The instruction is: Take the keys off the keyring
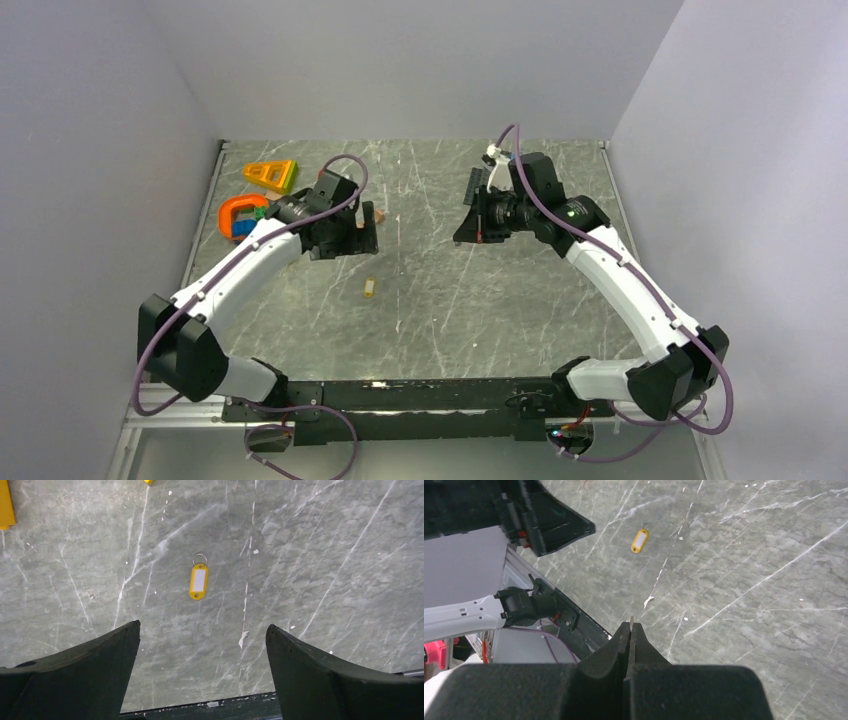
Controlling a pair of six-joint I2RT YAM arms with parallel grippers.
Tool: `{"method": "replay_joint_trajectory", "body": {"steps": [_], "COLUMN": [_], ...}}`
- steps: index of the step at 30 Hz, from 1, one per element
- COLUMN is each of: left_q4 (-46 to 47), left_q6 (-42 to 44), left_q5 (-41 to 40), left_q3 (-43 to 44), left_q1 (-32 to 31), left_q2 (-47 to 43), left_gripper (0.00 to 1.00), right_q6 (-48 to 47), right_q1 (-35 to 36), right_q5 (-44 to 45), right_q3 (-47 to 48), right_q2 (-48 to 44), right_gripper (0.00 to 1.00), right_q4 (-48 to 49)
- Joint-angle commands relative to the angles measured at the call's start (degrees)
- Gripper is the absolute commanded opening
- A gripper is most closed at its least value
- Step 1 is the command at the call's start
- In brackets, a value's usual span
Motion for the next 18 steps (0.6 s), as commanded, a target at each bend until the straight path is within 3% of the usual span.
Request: {"method": "replay_joint_trajectory", "body": {"steps": [1, 18], "left_q4": [-1.44, -5.19], "left_q6": [0.19, 1.9], "left_q5": [-0.52, -3.94], "left_q3": [2.08, -3.18], "left_q1": [0.45, 0.87], "left_q2": [-5.3, -22.07], "left_gripper": [0.99, 0.99], "right_q6": [-1.12, 2.26], "right_q1": [-0.66, -2.41], "right_q5": [-2.86, -17.23], "right_q3": [-1.65, -4.54], "right_q2": [2.71, 25.84], "right_gripper": [0.0, 0.0], "right_q4": [3.57, 18.13]}}
